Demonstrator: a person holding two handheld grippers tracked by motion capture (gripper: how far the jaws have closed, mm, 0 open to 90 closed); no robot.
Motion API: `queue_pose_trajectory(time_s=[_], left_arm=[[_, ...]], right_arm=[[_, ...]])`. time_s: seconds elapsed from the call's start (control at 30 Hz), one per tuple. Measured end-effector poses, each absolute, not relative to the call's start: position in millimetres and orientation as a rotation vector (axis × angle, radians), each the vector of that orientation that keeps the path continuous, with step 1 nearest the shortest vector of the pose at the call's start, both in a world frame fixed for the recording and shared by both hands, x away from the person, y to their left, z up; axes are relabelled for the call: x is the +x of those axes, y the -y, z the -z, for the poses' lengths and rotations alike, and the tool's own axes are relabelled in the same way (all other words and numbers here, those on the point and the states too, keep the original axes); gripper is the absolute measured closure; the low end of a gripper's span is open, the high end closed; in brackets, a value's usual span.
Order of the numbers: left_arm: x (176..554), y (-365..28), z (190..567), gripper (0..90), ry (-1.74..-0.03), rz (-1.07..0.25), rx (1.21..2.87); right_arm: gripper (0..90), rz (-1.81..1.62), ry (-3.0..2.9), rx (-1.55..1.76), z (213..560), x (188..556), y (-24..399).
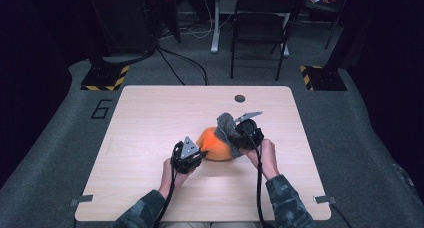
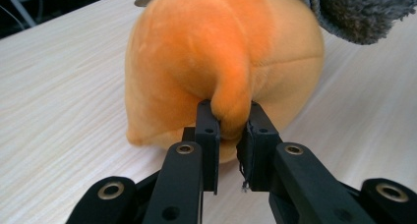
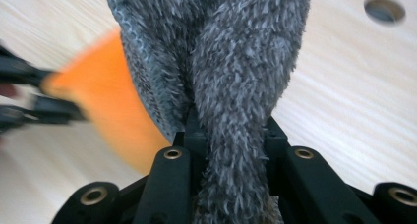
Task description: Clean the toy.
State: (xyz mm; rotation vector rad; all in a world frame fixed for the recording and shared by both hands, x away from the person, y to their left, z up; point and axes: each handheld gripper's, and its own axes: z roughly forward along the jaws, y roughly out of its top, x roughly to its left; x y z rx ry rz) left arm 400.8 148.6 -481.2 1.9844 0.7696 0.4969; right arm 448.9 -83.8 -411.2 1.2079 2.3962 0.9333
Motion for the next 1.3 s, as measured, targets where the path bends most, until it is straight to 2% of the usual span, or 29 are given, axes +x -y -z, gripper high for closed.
queue_pose_trajectory(time_s=[0.2, 0.4, 1.3], left_arm=[[395.8, -144.7, 472.8, 79.5, -0.755, -0.462, 1.976], [398.3, -144.7, 478.2, 78.7, -0.764, -0.458, 1.989], [402.5, -148.1, 482.0, 76.7, -0.767, -0.431, 1.989]], right_arm=[[72.9, -1.015, -2.424, 1.095, 389.8, 428.3, 60.0], [72.8, -0.864, -2.435, 1.01, 403.7, 422.1, 39.6], [72.6, -0.732, -2.436, 1.299, 447.3, 460.0, 95.8]])
